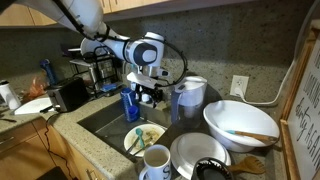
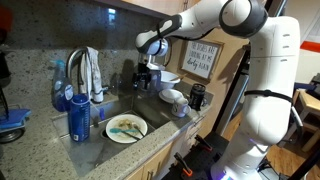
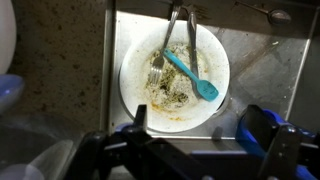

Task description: Take the mug out of the sink, put it on the counter then use the towel to dry it inside

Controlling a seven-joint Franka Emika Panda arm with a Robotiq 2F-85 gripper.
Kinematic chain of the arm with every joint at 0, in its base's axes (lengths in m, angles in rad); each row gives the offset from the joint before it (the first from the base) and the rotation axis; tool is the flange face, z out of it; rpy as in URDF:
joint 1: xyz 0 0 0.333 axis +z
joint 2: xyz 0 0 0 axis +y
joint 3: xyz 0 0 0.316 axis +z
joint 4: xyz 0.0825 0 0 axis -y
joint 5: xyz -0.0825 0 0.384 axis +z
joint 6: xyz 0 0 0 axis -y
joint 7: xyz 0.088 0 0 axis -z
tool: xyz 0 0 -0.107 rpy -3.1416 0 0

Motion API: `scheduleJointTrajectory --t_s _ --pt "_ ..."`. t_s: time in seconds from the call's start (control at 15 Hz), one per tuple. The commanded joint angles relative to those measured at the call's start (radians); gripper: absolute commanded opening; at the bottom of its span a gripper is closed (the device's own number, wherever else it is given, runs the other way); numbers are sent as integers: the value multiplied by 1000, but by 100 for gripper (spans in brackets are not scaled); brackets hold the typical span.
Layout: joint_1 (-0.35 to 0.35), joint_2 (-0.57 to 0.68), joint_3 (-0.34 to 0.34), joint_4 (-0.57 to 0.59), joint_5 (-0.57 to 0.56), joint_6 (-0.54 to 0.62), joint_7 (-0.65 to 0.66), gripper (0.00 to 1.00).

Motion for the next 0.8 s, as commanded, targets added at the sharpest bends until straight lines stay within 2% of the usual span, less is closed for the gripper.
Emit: scheduleJointTrajectory --t_s 0.0,0.33,0.73 --pt "-1 98 33 129 -11 -18 -93 100" --pt "23 245 89 308 -44 -28 -193 100" --pt "50 361 135 464 -86 -27 -259 100"
